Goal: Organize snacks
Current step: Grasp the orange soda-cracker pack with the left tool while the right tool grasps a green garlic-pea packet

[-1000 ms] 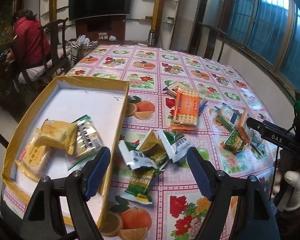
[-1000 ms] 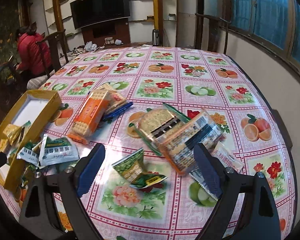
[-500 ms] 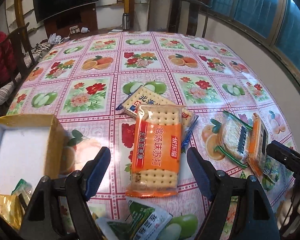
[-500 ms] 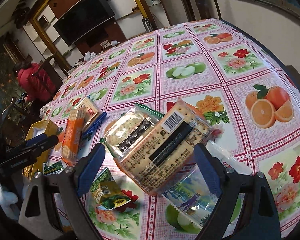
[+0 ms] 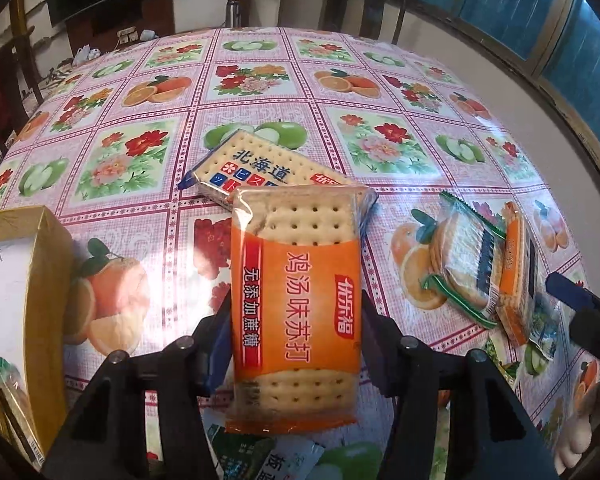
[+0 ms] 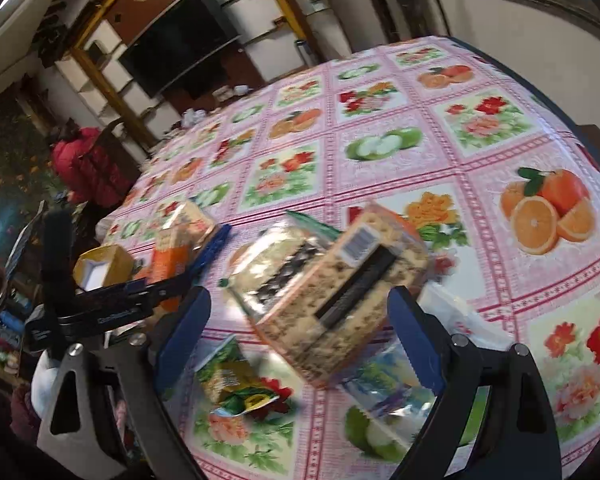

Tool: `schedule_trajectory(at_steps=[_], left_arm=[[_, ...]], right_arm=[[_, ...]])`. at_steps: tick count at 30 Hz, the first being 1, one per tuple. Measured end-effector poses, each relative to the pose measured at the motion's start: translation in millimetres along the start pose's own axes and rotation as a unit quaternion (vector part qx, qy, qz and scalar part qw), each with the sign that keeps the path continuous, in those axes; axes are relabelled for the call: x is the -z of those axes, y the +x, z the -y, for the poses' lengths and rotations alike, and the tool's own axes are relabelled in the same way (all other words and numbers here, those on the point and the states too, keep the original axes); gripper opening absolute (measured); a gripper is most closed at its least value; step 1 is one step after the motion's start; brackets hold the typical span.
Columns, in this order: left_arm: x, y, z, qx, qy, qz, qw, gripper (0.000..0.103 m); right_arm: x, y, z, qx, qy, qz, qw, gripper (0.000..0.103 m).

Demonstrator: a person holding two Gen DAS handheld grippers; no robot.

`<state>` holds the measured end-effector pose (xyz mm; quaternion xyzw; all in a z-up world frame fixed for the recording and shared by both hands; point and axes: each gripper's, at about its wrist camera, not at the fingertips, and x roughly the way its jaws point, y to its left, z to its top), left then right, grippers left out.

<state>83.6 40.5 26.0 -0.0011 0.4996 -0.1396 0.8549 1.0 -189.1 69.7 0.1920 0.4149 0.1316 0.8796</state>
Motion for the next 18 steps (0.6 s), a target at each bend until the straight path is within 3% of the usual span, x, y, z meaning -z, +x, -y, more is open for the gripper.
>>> schedule_trajectory(at_steps=[3, 5, 7, 10, 13, 14, 18], left_arm=[[9, -26, -6, 0.016, -0.016, 0.023, 0.9995, 0.055], [15, -51, -12, 0.023, -0.028, 0.042, 0.9985, 0.055], [25, -78, -20, 0.032, -0.040, 0.061, 0.9968, 0.055], [46, -117, -35, 0.038, -0.060, 0.092, 0.9933, 0.055], [71, -150, -59, 0.036, -0.088, 0.118, 0.9885, 0.055], [81, -159, -68, 0.034, -0.099, 0.123, 0.9868, 0.055], [116, -185, -101, -0.001, -0.128, 0.147, 0.9808, 0.055]], right_arm=[[8, 7, -33, -0.090, -0.066, -0.042, 0.993, 0.090], [18, 13, -54, -0.091, -0.116, -0.066, 0.987, 0.090], [30, 25, -67, -0.066, -0.153, -0.091, 0.982, 0.090], [46, 43, -74, -0.003, -0.192, -0.116, 0.975, 0.076], [54, 47, -76, 0.042, -0.222, -0.120, 0.967, 0.058], [54, 47, -76, 0.045, -0.225, -0.122, 0.966, 0.042], [61, 45, -80, 0.060, -0.236, -0.114, 0.963, 0.038]])
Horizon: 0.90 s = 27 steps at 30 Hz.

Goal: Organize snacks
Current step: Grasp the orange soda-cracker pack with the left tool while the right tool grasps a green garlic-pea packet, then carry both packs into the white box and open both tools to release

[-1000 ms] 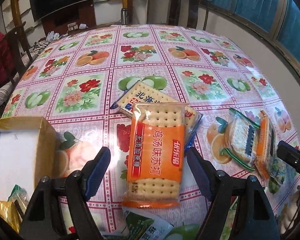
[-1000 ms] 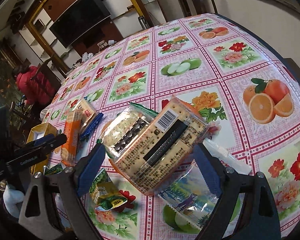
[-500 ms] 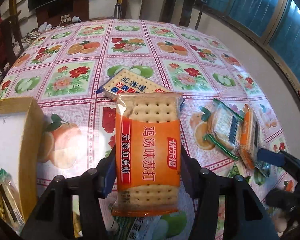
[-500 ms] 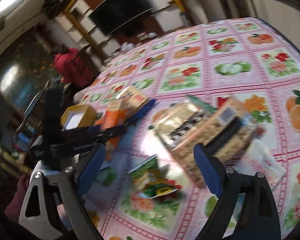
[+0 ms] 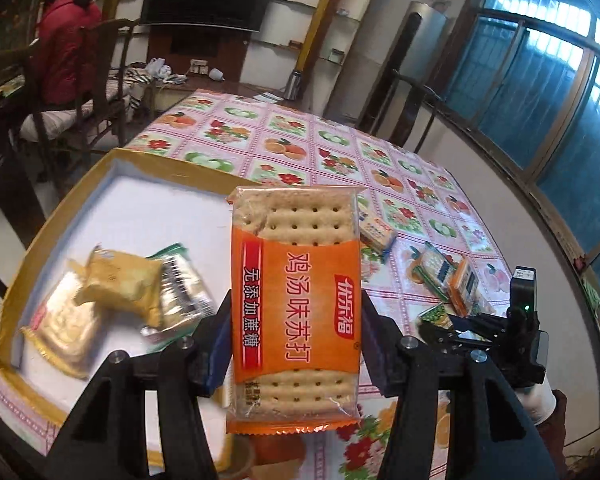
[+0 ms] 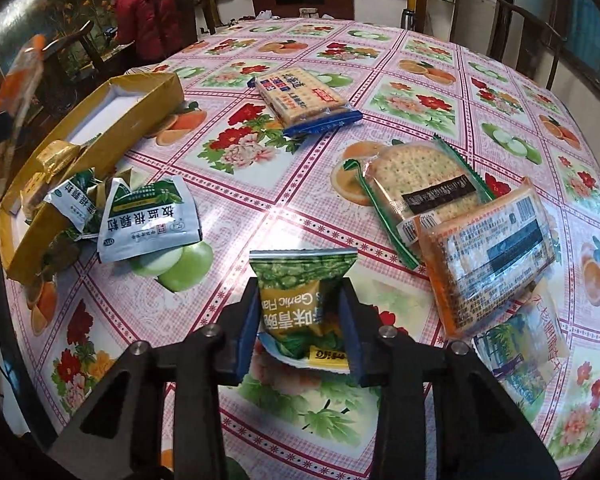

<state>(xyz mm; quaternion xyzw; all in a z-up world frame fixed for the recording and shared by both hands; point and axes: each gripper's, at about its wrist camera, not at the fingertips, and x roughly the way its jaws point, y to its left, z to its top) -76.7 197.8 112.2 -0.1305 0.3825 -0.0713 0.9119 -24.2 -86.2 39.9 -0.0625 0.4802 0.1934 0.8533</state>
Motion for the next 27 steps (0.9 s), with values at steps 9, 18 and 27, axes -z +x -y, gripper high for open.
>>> schedule_trajectory(at_steps=[9, 18, 27], left_arm=[[31, -24, -77, -0.070, -0.039, 0.020, 0.9966, 0.055], [38, -7, -118, -0.089, -0.073, 0.012, 0.9932, 0.055], [32, 2, -132, -0.094, -0.090, 0.021, 0.9913, 0.061]], right_arm=[[-7, -43, -23, -0.013, 0.049, 0.040, 0.998, 0.037], [-46, -44, -128, -0.156, 0.017, 0.031, 0.987, 0.037], [-71, 18, -222, -0.198, -0.007, -0.022, 0.980, 0.038]])
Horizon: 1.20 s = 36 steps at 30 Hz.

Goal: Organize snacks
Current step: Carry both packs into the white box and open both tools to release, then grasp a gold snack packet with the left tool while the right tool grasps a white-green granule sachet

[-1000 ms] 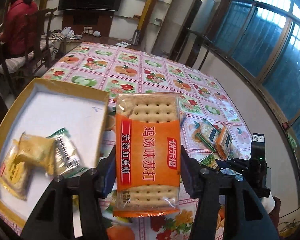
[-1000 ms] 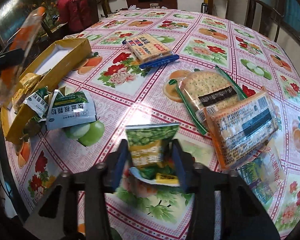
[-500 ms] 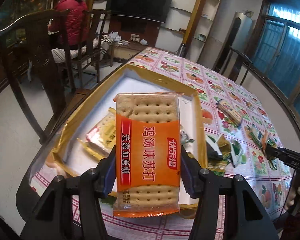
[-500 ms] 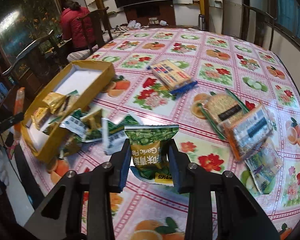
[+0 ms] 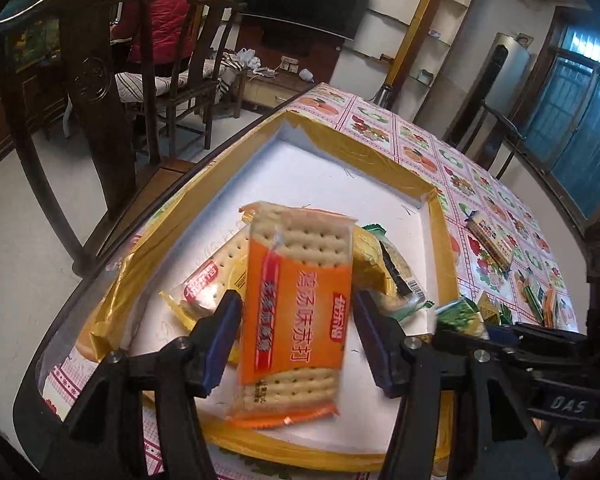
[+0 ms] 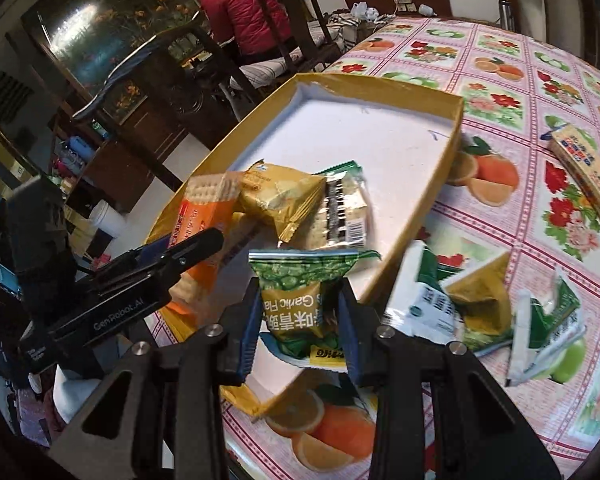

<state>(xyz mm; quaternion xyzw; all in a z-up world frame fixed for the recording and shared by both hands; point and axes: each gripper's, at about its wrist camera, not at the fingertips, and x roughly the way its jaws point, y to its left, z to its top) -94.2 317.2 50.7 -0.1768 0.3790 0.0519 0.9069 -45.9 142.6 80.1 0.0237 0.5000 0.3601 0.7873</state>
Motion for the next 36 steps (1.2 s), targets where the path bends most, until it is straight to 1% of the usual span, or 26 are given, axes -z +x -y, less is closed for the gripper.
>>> schedule_trajectory(at_steps=[2, 3, 4, 5, 6, 8, 13, 16, 19, 21, 24, 25, 28, 30, 33, 35, 36], left_arm=[[2, -11, 0, -0.006, 0.002, 0.020, 0.9998, 0.065], [3, -17, 0, -0.012, 0.005, 0.031, 0.9994, 0.066], [4, -22, 1, -0.021, 0.007, 0.041, 0.9989, 0.071], [5, -28, 2, -0.030, 0.010, 0.052, 0.9981, 0.074], [5, -34, 3, -0.038, 0.013, 0.062, 0.9973, 0.075], [6, -45, 7, -0.051, 0.020, 0.078, 0.9954, 0.076], [11, -58, 24, -0.074, 0.049, 0.095, 0.9915, 0.076], [14, -60, 30, -0.056, 0.056, 0.090, 0.9928, 0.076], [17, -69, 30, -0.043, 0.049, 0.094, 0.9934, 0.076], [17, -74, 29, -0.030, 0.041, 0.099, 0.9938, 0.076], [20, -79, 33, -0.010, 0.032, 0.104, 0.9940, 0.077], [20, -78, 36, -0.007, 0.034, 0.103, 0.9940, 0.077], [22, -75, 47, -0.003, 0.046, 0.098, 0.9942, 0.077], [23, -74, 52, 0.000, 0.052, 0.095, 0.9941, 0.077], [25, -76, 57, 0.002, 0.058, 0.094, 0.9939, 0.077], [25, -77, 59, 0.004, 0.061, 0.093, 0.9938, 0.077], [26, -77, 60, 0.005, 0.064, 0.092, 0.9937, 0.077]], right_arm=[[-3, 15, -9, 0.013, -0.011, -0.008, 1.000, 0.040], [-3, 19, -12, 0.024, -0.019, -0.002, 1.000, 0.040], [-4, 22, -15, 0.035, -0.025, 0.004, 0.999, 0.042], [-5, 26, -16, 0.041, -0.027, 0.005, 0.999, 0.050], [-4, 28, -16, 0.040, -0.025, 0.004, 0.999, 0.060], [-2, 27, -15, 0.031, -0.019, 0.010, 0.999, 0.066], [3, 11, -16, 0.034, -0.029, 0.037, 0.998, 0.066], [8, -5, -11, 0.032, -0.022, 0.054, 0.998, 0.066], [17, -31, 8, 0.030, -0.006, 0.079, 0.996, 0.066], [23, -49, 25, 0.048, 0.009, 0.094, 0.994, 0.067], [29, -65, 52, 0.113, 0.020, 0.100, 0.988, 0.067], [29, -66, 60, 0.130, 0.025, 0.096, 0.987, 0.067], [26, -57, 75, 0.140, 0.040, 0.080, 0.986, 0.067], [21, -49, 77, 0.151, 0.039, 0.080, 0.985, 0.067], [8, -34, 77, 0.169, 0.028, 0.085, 0.982, 0.067], [0, -19, 76, 0.166, 0.005, 0.069, 0.984, 0.067], [2, -12, 79, 0.172, -0.004, 0.048, 0.984, 0.057]])
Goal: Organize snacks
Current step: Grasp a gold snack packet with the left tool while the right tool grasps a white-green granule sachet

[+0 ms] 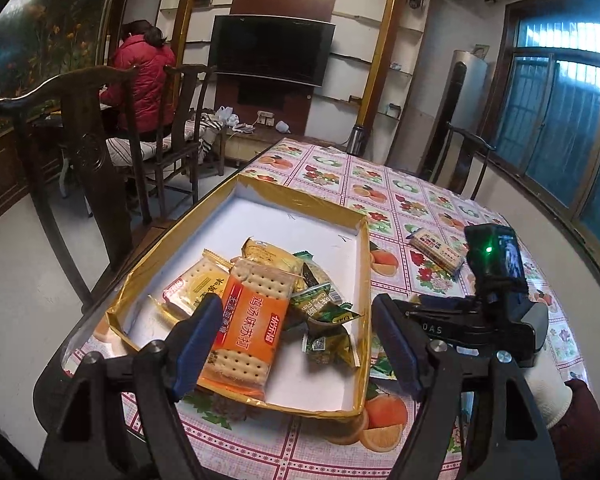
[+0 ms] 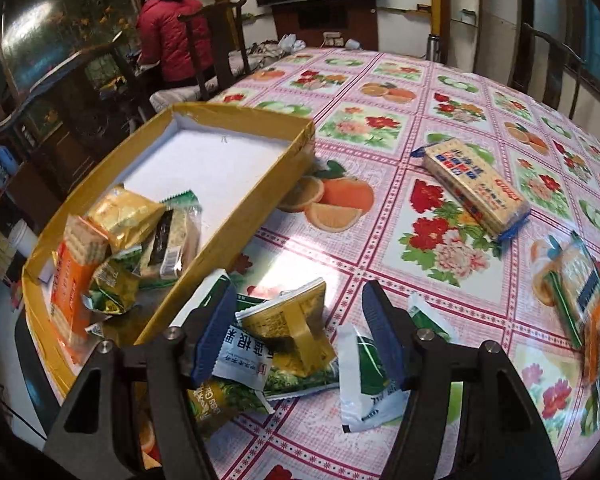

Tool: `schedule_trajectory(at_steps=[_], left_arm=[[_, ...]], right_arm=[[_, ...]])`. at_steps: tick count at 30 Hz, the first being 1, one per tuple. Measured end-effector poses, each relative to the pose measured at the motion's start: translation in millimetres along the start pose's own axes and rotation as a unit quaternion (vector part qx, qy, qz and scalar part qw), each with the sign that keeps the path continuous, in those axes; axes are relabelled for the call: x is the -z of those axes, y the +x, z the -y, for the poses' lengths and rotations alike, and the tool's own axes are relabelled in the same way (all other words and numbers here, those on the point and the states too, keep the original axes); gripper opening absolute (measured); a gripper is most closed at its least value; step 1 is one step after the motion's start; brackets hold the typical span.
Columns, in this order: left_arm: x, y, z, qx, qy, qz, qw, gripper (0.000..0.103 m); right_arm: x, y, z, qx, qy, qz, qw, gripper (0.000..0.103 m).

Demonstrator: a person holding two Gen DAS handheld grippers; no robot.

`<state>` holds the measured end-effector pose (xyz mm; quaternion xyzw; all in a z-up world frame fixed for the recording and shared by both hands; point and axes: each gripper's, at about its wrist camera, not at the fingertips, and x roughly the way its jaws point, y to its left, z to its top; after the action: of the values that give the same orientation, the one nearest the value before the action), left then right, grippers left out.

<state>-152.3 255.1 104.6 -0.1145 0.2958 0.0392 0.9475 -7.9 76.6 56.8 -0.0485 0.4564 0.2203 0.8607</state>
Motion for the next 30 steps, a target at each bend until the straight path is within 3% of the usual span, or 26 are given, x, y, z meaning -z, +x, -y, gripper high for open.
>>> schedule_trajectory(at_steps=[2, 8, 10, 11, 13, 14, 15, 19, 24, 25, 26, 27, 28, 30], left_arm=[[1, -1, 3, 0.005, 0.007, 0.001, 1.0000, 0.077], [5, 8, 24, 0.043, 0.031, -0.013, 0.9985, 0.077], [8, 13, 36, 0.058, 0.048, -0.023, 0.9969, 0.077], [10, 16, 42, 0.063, 0.057, -0.027, 0.9961, 0.077], [13, 20, 53, 0.073, 0.067, -0.036, 0.9944, 0.077], [15, 23, 57, 0.078, 0.069, -0.041, 0.9938, 0.077], [16, 27, 62, 0.082, 0.069, -0.048, 0.9930, 0.077], [24, 35, 79, 0.110, 0.071, -0.079, 0.9883, 0.077], [36, 31, 97, 0.124, 0.096, -0.100, 0.9825, 0.077], [38, 31, 101, 0.128, 0.102, -0.104, 0.9811, 0.077], [40, 31, 105, 0.132, 0.107, -0.108, 0.9796, 0.077], [42, 32, 109, 0.134, 0.112, -0.111, 0.9783, 0.077], [44, 32, 114, 0.138, 0.117, -0.114, 0.9768, 0.077], [48, 39, 125, 0.144, 0.130, -0.123, 0.9731, 0.079]], right_arm=[[4, 10, 0, -0.003, -0.011, -0.033, 0.999, 0.038], [41, -18, 17, 0.003, -0.019, -0.070, 0.997, 0.034], [50, -40, 30, -0.030, -0.001, -0.056, 0.998, 0.034], [53, -56, 42, -0.052, 0.015, -0.033, 0.998, 0.036], [60, -83, 64, -0.061, 0.058, 0.007, 0.996, 0.061], [64, -96, 75, -0.052, 0.079, 0.027, 0.995, 0.083], [69, -104, 83, -0.043, 0.094, 0.042, 0.994, 0.088], [65, -93, 92, -0.020, 0.108, 0.029, 0.994, 0.088], [41, -51, 71, -0.002, 0.048, 0.002, 0.999, 0.088], [38, -41, 67, 0.002, 0.034, -0.009, 0.999, 0.087], [37, -32, 65, 0.009, 0.027, -0.021, 0.999, 0.080], [38, -26, 65, 0.019, 0.025, -0.031, 0.999, 0.058], [39, -24, 65, 0.018, 0.026, -0.031, 0.999, 0.057], [42, -30, 67, 0.012, 0.029, -0.021, 0.999, 0.038]])
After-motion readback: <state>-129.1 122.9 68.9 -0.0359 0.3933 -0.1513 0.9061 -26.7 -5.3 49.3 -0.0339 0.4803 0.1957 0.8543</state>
